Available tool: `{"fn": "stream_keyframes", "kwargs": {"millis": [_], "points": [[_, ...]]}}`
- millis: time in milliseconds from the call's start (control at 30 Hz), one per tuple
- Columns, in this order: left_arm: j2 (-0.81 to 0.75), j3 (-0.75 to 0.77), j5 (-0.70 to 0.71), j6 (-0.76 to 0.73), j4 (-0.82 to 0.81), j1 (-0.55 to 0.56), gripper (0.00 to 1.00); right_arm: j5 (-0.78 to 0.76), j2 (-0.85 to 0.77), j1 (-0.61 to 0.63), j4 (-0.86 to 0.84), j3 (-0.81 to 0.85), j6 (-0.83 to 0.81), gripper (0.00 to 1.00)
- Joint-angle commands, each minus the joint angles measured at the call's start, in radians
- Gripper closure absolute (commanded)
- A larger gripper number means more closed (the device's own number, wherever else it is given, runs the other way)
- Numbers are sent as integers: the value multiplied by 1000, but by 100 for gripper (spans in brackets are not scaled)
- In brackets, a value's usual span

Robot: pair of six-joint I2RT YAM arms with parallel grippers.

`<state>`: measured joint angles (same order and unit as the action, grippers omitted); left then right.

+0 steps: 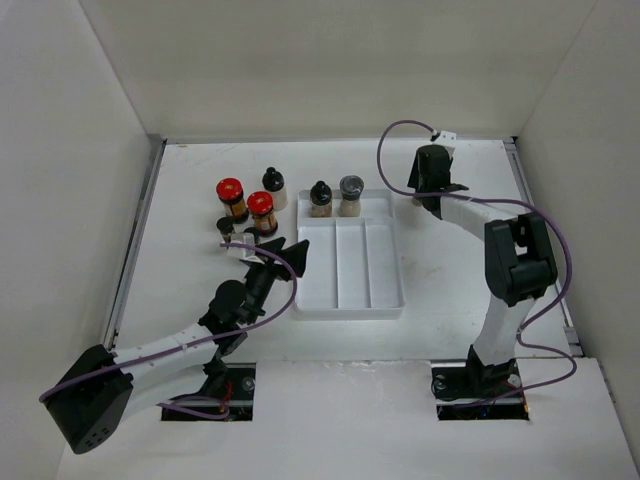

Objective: Organize the condiment bottles

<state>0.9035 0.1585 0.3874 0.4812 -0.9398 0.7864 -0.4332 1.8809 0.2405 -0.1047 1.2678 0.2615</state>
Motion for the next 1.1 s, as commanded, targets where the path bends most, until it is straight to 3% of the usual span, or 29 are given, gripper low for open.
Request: {"fn": "stream_keyframes", "kwargs": {"millis": [0, 100, 400, 733, 1067], "points": [[-21, 16, -13, 11, -59, -6, 32, -2, 9, -13, -3, 51, -10, 52], [-26, 15, -13, 11, -59, -6, 32, -7, -28, -11, -26, 30, 4, 62], [-9, 18, -13, 13, -65, -6, 32, -22, -166, 70, -70, 16, -21, 62], [-12, 16, -13, 13, -63, -8, 32, -7, -132, 210, -87, 50, 1, 61], [-29, 16, -13, 13, -54, -8, 32, 7, -17, 234, -99, 47, 44, 60]]}}
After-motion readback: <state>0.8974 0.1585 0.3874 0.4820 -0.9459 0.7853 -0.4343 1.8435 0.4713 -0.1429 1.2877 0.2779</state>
